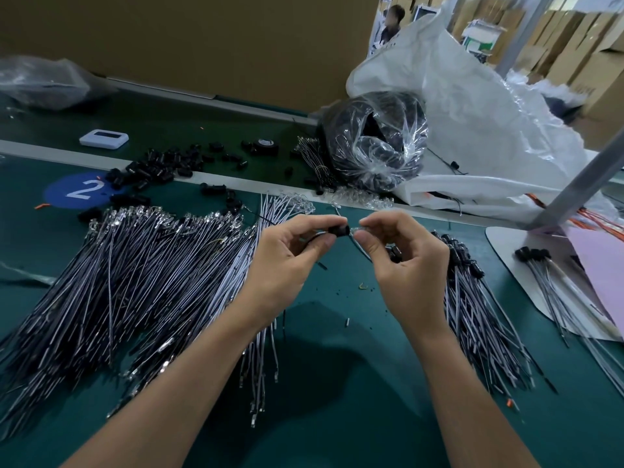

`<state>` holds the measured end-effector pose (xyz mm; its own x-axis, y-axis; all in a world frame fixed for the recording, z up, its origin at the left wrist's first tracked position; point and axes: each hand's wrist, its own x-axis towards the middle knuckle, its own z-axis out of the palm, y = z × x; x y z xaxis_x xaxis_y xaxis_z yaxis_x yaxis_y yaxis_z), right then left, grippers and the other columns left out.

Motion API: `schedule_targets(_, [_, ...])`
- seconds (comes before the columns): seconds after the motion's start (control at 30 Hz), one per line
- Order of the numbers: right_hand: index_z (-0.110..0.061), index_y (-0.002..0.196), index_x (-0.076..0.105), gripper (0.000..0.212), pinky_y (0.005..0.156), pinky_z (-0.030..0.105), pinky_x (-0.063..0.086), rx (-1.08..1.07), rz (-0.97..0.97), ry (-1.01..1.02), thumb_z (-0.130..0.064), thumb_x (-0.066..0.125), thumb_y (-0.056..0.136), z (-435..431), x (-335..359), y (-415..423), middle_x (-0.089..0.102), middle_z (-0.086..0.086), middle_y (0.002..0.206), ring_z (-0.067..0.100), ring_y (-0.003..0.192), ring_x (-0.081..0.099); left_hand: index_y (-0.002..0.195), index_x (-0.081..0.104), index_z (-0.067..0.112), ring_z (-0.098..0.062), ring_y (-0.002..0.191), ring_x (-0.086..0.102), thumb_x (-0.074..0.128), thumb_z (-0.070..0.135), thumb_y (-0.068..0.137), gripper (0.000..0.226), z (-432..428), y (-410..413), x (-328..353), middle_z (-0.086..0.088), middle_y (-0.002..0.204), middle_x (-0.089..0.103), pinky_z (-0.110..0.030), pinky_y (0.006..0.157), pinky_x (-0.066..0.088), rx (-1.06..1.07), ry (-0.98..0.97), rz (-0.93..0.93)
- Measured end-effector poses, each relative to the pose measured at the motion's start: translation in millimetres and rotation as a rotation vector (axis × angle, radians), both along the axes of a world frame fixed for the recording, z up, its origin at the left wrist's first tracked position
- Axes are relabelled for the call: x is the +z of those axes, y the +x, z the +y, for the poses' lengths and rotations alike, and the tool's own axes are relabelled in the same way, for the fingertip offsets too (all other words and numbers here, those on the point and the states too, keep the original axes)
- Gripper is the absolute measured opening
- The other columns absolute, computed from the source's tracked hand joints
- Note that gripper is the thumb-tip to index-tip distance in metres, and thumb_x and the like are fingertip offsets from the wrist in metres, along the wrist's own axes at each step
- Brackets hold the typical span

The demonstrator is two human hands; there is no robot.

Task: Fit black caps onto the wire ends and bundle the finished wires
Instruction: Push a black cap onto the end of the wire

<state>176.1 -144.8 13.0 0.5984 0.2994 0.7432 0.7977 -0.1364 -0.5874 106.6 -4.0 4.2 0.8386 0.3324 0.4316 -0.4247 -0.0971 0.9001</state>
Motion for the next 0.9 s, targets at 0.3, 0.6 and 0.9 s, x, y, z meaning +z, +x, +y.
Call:
schedule_targets(0.3, [-0.013,0.087,0.07,0.008,0.069,0.021,0.052,-0.013,0.001,-0.011,-0.009,0.075,0.082,2.5,0.4,-4.3,0.068,-0.011,0.078,0.007,0.071,0.065,0.107,0.069,0.012,-0.002,0.091,0.066,0.063,-0.006,0.088,0.026,1.8,1.9,-3.7,-0.008,0.103,0.071,-0.014,0.08,0.048,0.031,0.075,-0.006])
schedule_targets(0.6, [-0.013,0.082,0.072,0.011,0.063,0.027,0.053,0.084,0.319,0.08,-0.002,0.073,0.083,4.4,-3.0,-0.4,0.071,-0.001,0.07,0.014,0.06,0.063,0.103,0.071,0.012,-0.008,0.07,0.066,0.063,-0.002,0.089,0.022,2.4,3.7,-6.4,-0.003,0.087,0.071,-0.018,0.071,0.053,-0.001,0.035,0.057])
schedule_targets(0.9, [-0.01,0.081,0.071,0.01,0.06,0.022,0.051,0.16,0.447,0.08,0.0,0.073,0.082,2.5,-2.0,3.1,0.069,0.0,0.067,0.013,0.057,0.061,0.093,0.072,0.014,-0.011,0.058,0.066,0.069,0.002,0.084,0.015,1.2,3.2,-5.0,0.001,0.068,0.072,-0.02,0.059,0.055,-0.006,-0.069,0.073])
